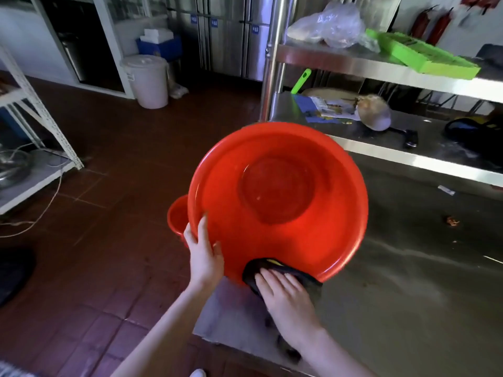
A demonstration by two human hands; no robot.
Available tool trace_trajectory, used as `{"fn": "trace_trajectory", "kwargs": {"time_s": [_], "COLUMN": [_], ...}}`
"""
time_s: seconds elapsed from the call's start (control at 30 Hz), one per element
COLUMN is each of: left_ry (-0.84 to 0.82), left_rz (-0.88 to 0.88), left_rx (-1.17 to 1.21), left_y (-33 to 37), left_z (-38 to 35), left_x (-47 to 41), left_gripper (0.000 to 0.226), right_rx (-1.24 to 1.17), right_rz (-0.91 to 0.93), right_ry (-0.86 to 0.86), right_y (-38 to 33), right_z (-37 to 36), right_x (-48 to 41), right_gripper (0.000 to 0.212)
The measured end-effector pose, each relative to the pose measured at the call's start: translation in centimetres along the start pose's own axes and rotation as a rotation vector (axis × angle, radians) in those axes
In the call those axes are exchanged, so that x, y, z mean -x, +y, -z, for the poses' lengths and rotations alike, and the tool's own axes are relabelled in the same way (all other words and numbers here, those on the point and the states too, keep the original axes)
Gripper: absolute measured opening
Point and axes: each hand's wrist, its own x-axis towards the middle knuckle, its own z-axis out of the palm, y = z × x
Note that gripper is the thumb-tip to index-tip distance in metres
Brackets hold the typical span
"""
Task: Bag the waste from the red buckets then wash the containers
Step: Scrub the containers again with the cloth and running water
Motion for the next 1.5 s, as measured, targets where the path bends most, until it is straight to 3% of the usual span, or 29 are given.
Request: {"fn": "trace_trajectory", "kwargs": {"time_s": [0.13, 0.27, 0.53, 0.67, 0.8, 0.9, 1.0, 1.17, 1.5], "left_ry": [0.016, 0.011, -0.050, -0.086, -0.066, -0.086, -0.161, -0.149, -0.201], "left_rz": [0.073, 0.101, 0.110, 0.094, 0.043, -0.051, -0.156, -0.431, -0.347], "left_rx": [0.030, 0.097, 0.136, 0.160, 0.085, -0.153, -0.186, -0.153, -0.166], "left_y": [-1.1, -3.5, -8.8, -10.0, -10.6, -11.1, -12.4, -13.7, -11.5], "left_z": [-2.4, -4.9, -10.1, -11.7, -11.4, -11.1, -10.1, -8.9, -11.6], "left_x": [-2.3, -2.9, -4.7, -5.4, -5.9, -7.2, -9.0, -11.1, -8.8], "left_gripper": [0.076, 0.080, 0.080, 0.082, 0.082, 0.078, 0.071, 0.025, 0.026], "right_rx": [-0.089, -0.086, 0.120, 0.202, 0.225, 0.224, 0.221, 0.164, 0.031], "right_rz": [-0.036, -0.060, -0.188, -0.264, -0.326, -0.315, -0.296, -0.324, -0.507], "right_ry": [-0.065, -0.066, -0.278, -0.356, -0.468, -0.499, -0.506, -0.476, -0.530], "right_y": [2.7, 4.3, 4.7, 5.5, 6.1, 6.3, 6.5, 6.5, 10.0], "right_z": [-1.1, -2.3, -5.4, -6.3, -7.0, -7.1, -7.2, -7.4, -12.4], "right_x": [-1.0, -1.6, -2.1, -2.7, -3.2, -3.5, -3.6, -4.1, -8.5], "right_gripper": [0.046, 0.038, 0.048, 0.032, 0.055, 0.060, 0.065, 0.069, 0.062]}}
